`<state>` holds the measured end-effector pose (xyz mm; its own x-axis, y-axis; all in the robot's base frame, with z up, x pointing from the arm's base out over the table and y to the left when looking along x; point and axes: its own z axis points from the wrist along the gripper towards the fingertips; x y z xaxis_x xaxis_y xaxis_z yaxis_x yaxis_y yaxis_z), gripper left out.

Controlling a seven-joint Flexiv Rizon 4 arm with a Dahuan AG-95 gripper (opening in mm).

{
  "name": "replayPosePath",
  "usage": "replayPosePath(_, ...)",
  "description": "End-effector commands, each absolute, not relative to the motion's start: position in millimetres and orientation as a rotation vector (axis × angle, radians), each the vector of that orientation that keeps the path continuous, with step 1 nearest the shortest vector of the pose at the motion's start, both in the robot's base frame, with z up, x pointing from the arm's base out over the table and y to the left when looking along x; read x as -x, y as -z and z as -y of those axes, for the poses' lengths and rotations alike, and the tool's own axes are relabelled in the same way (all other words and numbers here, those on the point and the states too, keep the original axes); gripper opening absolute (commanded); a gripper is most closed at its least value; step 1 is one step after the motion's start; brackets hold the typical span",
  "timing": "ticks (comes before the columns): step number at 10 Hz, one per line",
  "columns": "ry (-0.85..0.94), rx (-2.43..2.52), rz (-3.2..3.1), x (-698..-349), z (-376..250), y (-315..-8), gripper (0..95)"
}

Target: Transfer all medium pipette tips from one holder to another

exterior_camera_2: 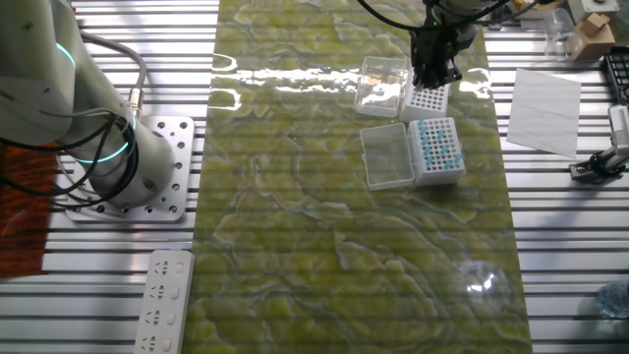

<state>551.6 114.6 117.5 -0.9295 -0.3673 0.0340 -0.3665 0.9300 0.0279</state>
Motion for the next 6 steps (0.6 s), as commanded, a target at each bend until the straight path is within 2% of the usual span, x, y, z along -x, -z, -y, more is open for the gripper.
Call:
replayPosePath(1,0.031,-0.625,3.048,-552.1,-113.8,-112.4,0.0)
replayPosePath(3,0.022,-0.660,3.039,-552.2,-113.8,-111.9,38.0)
replayPosePath(6,0.007,-0.709,3.029,-552.5,-109.7,-110.4,38.0)
